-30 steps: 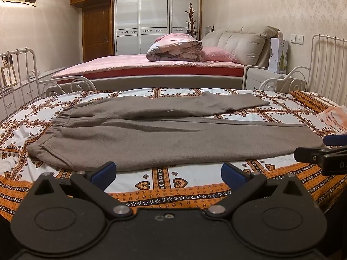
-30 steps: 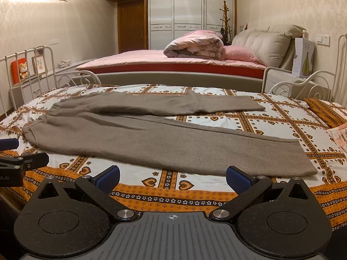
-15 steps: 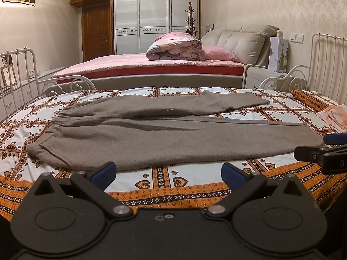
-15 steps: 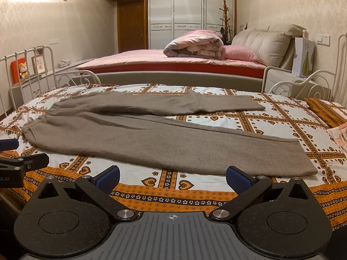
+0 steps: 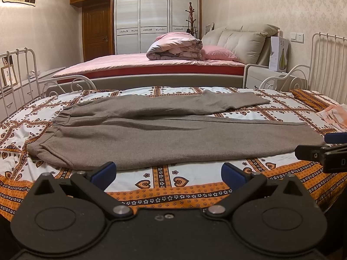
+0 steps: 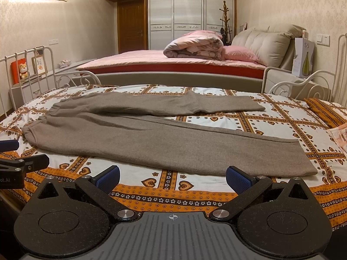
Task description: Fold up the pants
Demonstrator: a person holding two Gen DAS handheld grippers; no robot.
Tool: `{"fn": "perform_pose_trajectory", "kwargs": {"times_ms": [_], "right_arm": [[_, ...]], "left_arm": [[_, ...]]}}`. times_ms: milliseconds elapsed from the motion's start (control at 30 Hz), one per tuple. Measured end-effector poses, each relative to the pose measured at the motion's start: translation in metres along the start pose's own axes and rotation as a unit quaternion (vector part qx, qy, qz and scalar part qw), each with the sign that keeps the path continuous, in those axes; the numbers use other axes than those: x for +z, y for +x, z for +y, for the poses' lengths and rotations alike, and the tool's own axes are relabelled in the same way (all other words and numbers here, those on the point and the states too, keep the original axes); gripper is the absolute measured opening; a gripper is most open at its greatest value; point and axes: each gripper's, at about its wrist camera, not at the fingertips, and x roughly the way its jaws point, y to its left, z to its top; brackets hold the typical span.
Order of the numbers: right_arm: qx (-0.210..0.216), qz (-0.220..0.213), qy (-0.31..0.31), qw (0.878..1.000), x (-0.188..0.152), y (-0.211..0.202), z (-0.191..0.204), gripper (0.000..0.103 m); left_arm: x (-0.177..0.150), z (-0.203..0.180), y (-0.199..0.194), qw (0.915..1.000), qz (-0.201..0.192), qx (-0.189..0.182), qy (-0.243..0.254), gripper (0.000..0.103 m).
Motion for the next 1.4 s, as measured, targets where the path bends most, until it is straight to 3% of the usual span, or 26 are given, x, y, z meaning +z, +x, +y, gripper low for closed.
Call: {"fn": "perform_pose_trajectory", "kwargs": {"times_ms": [1033,1133,1233,1333,1400], "right_arm": [[0.0,-0.001,-0.005,1.0,0.002,-0.001,-0.001,0.103],[0.012,-0.009,0.002,1.0,0.006,-0.004,-0.003,0.103],[0.018,-0.041,0.001,0.999,0.019,-0.004,-0.01,0.103],[0.036,-0.062,-0.013,0.997,0.036,0.009,-0.018,0.103],[0.059,-0.069,-0.038,0.995,0.048,0.025,-0.02,0.103]], "left_arm": [[0.002,0.002,0.002,0.9999,0.004,0.011,-0.002,0.097],[0.01,0.013,0.004,0.9996,0.008,0.025,-0.014,0.097],[0.024,0.037,0.012,0.9985,0.021,0.003,-0.05,0.097],[0.035,0.058,0.032,0.9983,0.039,0.021,-0.039,0.097],[0.044,0.076,0.04,0.9983,0.029,0.026,-0.044,0.097]]}}
